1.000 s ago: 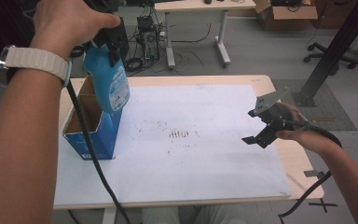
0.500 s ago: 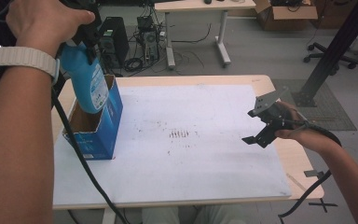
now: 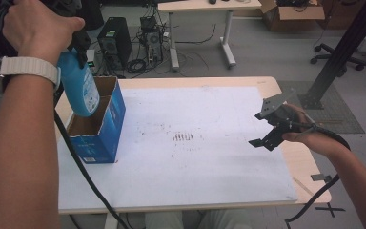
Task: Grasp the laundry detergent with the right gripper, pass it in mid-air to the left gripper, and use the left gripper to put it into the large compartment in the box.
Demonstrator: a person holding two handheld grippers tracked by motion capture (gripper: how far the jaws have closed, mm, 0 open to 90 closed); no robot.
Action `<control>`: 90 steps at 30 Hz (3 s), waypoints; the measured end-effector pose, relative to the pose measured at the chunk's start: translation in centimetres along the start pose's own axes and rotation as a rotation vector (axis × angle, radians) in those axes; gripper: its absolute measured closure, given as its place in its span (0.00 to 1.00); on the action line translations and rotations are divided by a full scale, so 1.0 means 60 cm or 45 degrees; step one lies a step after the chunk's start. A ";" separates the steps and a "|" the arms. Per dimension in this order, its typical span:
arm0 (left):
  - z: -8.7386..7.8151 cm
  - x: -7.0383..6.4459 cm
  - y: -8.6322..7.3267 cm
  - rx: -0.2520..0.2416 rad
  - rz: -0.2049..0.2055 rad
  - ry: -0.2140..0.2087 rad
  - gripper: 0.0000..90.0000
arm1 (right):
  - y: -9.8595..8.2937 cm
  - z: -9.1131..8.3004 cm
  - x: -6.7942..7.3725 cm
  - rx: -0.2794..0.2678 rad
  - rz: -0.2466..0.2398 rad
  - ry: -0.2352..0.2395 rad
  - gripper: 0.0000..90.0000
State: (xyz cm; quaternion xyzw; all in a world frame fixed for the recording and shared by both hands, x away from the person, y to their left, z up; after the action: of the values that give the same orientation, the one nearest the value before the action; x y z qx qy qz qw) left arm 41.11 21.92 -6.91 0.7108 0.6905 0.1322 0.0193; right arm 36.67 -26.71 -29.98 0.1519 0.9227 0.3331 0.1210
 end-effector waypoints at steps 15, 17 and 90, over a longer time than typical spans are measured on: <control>0.052 0.019 -0.003 -0.023 0.001 0.029 0.42 | -0.001 0.004 -0.001 0.013 0.009 -0.007 0.05; 0.059 0.021 -0.004 -0.031 -0.002 0.025 0.42 | -0.001 0.005 -0.001 0.013 0.009 -0.007 0.04; 0.338 0.000 -0.046 -0.053 0.008 -0.019 0.42 | -0.013 0.012 -0.005 0.038 0.047 -0.006 0.05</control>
State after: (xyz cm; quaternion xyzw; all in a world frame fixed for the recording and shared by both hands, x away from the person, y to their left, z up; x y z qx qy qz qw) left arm 42.78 25.20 -27.01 0.7135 0.6852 0.1413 0.0386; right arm 37.05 -26.99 -30.98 0.1714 0.9243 0.3211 0.1147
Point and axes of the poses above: each handheld gripper's, and its own axes: z roughly forward along the jaws, y roughly out of its top, x roughly to its left, the point moved 1 cm from there along z, roughly forward along the jaws, and after that the axes turned 6 degrees about -x, right-handed, at the moved point
